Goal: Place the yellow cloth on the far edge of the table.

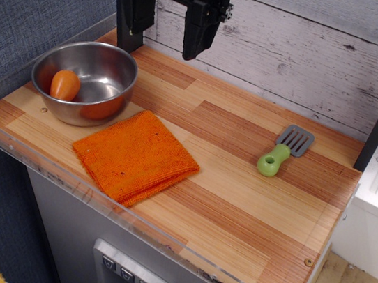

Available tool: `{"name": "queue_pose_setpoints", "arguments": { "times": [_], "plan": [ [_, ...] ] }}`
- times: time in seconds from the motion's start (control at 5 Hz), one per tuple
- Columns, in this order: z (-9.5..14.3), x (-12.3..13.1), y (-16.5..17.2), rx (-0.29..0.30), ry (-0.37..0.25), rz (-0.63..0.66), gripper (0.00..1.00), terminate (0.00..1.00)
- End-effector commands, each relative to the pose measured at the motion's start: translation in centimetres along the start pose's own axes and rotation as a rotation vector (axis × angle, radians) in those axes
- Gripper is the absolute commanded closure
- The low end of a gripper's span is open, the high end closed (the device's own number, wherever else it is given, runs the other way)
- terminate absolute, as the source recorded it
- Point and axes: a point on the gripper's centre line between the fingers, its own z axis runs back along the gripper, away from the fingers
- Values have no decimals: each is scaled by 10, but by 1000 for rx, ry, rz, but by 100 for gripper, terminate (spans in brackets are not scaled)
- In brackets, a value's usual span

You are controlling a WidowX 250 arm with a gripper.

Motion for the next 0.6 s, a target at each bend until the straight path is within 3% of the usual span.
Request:
{"name": "queue_pose_setpoints", "arguments": {
  "times": [0.0,0.4],
  "plan": [
    [0,0,0,0,0,0,0,0],
    [-26,-57,81,42,13,69,0,0]
  ]
}}
